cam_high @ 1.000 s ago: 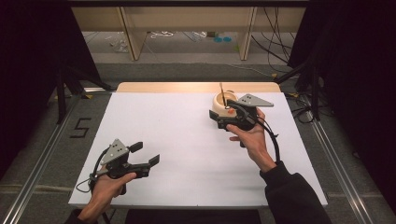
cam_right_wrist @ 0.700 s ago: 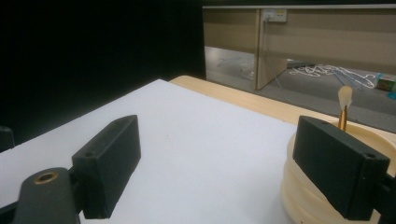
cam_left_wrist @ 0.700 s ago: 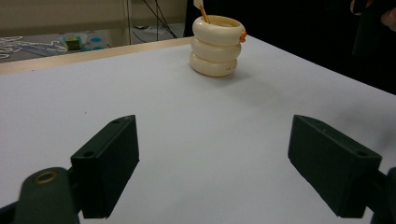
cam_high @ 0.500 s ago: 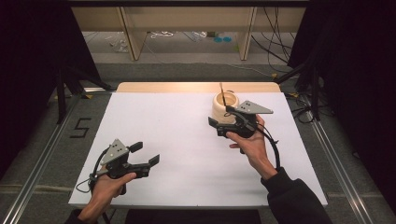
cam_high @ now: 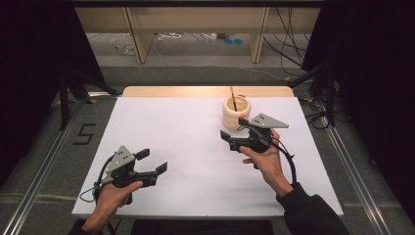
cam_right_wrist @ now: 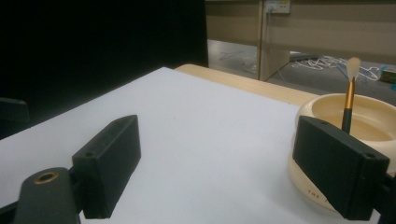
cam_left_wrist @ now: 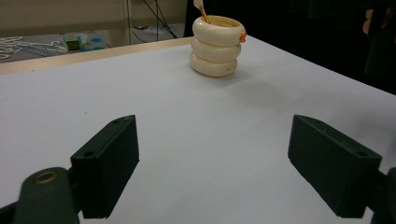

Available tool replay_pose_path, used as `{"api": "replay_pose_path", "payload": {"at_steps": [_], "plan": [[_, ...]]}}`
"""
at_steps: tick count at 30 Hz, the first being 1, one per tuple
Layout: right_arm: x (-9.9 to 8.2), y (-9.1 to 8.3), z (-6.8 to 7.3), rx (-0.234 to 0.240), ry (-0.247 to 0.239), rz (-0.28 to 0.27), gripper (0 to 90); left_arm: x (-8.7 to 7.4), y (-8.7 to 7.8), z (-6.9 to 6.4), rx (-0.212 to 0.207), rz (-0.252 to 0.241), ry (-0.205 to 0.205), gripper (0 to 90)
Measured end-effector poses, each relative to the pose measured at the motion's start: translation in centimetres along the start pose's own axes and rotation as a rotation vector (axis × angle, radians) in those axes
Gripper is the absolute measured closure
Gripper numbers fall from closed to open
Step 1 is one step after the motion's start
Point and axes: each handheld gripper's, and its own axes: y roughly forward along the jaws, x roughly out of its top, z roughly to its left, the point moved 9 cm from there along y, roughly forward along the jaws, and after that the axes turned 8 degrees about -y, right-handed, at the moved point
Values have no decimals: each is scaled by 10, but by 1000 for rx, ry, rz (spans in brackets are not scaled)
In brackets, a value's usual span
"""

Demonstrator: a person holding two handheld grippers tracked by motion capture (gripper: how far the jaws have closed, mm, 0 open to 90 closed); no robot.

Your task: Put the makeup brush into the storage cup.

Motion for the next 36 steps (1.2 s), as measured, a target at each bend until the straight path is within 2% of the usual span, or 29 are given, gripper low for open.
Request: {"api": "replay_pose_path", "payload": {"at_steps": [4, 5, 6, 8, 9, 10, 11, 14, 15, 19, 20, 22, 23, 24, 25, 27, 31, 32, 36], "plan": [[-4, -1, 1, -11, -11, -15, 157, 0, 0, 0, 1, -1, -2, 159], [-7, -3, 3, -4, -4, 0, 157, 0, 0, 0, 0, 0, -1, 159], [-7, -2, 3, -4, -8, -18, 157, 0, 0, 0, 0, 0, -1, 159], [-10, -3, 5, 2, 6, -5, 157, 0, 0, 0, 1, 0, -4, 159], [-10, -3, 4, -4, -7, -14, 157, 0, 0, 0, 2, -1, -3, 159], [-14, -6, 7, 1, 6, 2, 157, 0, 0, 0, 0, -1, -6, 159], [-15, -6, 9, 11, 15, -5, 157, 0, 0, 0, 3, -2, -14, 159], [-17, -7, 10, 8, -1, -12, 156, 0, 0, 0, 3, -2, -13, 159], [-20, -10, 14, 13, 15, 12, 156, 0, 0, -1, 2, -2, -13, 159], [-23, -11, 20, 20, 15, 6, 156, 0, 0, 0, 2, -1, 0, 159], [-24, -11, 21, 14, 5, -3, 155, 0, 0, 0, 3, -1, -8, 159], [-29, -14, 26, 14, 18, 23, 155, 0, 0, -1, 3, -2, -13, 159], [-28, -13, 25, 4, 2, 0, 155, 0, 0, -1, 3, -2, -13, 159], [-28, -13, 25, 4, 2, 0, 155, 0, 0, -1, 3, -2, -13, 159], [-29, -14, 29, 16, 26, 10, 155, 0, 0, -1, 2, -1, -9, 159], [-30, -16, 31, 14, 19, 0, 155, 0, 0, 0, 1, -1, 0, 159], [-32, -19, 33, 12, 6, 12, 155, -1, 0, -1, 1, -1, -9, 159], [-31, -20, 33, 0, 5, -1, 155, -1, 0, -1, 1, 0, -12, 159], [-33, -23, 36, 10, 5, 2, 155, -1, 0, -1, 1, 0, -9, 159]]}}
